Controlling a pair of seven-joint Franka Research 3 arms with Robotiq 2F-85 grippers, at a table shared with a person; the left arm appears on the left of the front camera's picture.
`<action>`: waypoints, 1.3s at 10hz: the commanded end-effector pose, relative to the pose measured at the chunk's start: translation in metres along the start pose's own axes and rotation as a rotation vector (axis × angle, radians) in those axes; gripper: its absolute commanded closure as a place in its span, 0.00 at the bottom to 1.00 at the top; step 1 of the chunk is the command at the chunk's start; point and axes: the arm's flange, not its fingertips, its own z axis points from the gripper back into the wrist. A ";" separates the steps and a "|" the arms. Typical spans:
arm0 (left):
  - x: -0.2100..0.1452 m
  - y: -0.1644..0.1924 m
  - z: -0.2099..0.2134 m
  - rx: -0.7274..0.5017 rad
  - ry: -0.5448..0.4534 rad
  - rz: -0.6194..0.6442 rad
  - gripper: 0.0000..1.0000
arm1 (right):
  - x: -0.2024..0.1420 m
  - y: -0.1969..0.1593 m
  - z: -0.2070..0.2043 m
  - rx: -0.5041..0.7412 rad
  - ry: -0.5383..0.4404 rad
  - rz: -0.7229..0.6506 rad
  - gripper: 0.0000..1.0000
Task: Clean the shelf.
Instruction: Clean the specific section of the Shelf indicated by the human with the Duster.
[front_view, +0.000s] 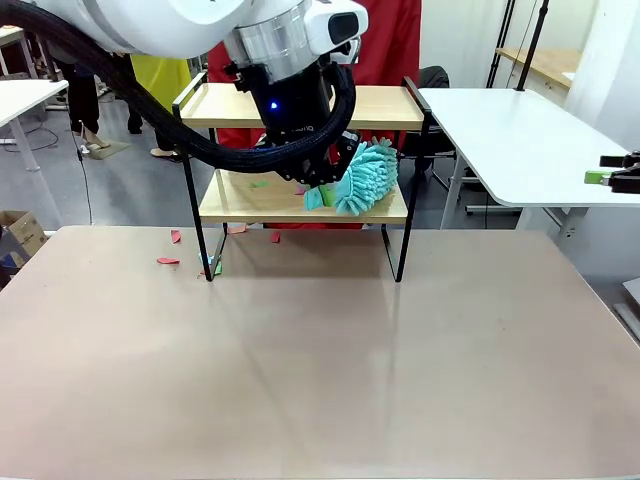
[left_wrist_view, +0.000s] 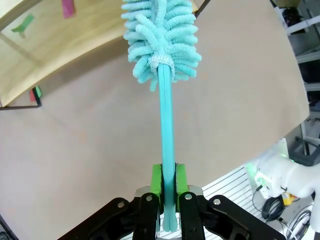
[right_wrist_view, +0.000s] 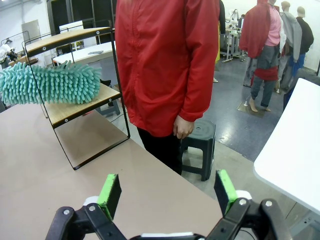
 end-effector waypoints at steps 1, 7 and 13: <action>-0.007 0.002 0.005 0.012 -0.010 -0.006 0.87 | 0.005 0.003 -0.002 -0.016 0.015 -0.010 0.00; 0.019 -0.057 -0.016 0.136 -0.167 0.180 0.87 | 0.005 0.003 -0.002 -0.016 0.015 -0.010 0.00; 0.030 -0.097 -0.059 0.123 -0.183 0.321 0.87 | 0.005 0.003 -0.002 -0.016 0.015 -0.010 0.00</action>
